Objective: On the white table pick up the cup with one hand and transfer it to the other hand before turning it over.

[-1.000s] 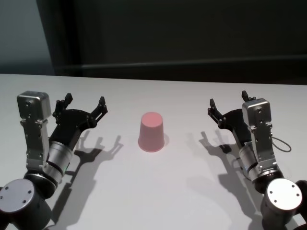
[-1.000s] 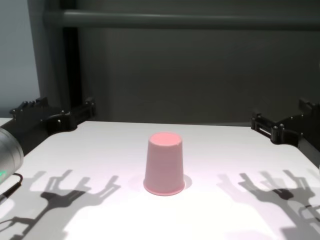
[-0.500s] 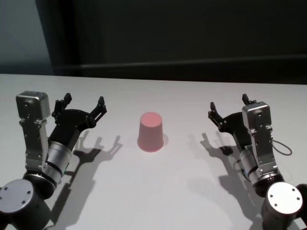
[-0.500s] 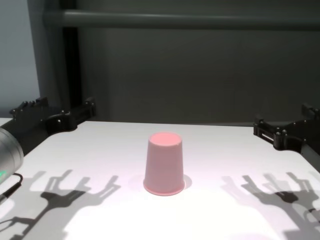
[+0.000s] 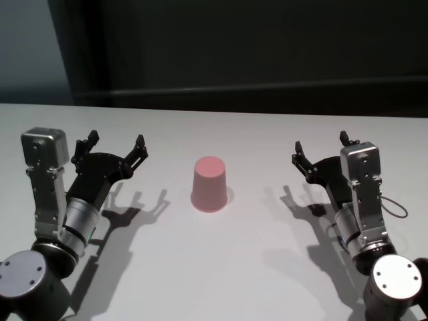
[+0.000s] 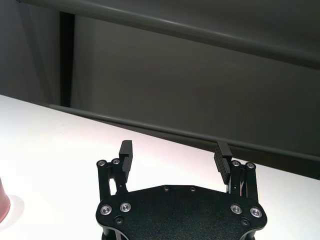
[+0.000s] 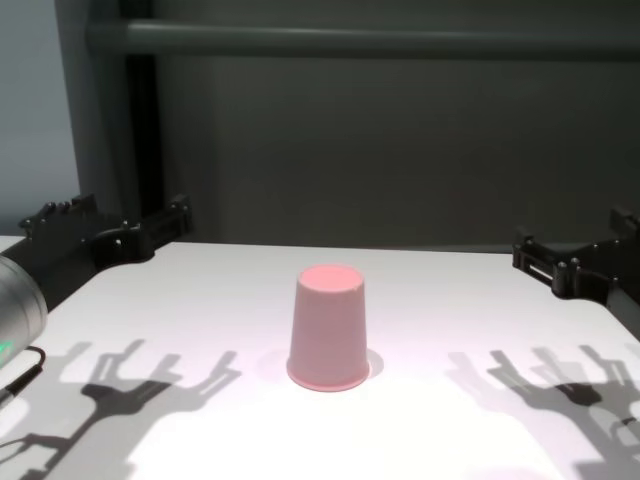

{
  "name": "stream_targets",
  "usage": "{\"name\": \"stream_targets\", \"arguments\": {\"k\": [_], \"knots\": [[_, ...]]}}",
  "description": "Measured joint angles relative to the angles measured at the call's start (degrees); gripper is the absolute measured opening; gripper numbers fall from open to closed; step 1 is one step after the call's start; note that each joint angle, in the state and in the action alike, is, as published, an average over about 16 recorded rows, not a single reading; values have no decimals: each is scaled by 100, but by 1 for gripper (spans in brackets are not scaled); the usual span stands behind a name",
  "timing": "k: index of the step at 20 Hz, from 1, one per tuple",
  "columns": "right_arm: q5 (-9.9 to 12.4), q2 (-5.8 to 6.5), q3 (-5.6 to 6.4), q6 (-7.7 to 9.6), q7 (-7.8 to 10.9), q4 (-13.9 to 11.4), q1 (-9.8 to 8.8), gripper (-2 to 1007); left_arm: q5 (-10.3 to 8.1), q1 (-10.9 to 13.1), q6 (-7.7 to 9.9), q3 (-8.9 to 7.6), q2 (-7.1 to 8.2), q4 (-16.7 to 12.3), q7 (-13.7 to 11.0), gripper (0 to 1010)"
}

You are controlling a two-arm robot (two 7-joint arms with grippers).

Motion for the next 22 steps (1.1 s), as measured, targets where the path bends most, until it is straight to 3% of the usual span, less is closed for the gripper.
{"name": "stream_targets", "arguments": {"k": [22], "knots": [[7,10,-16,4,12,9,12,1004,0,0,0,0,0,0,0,1003]]}}
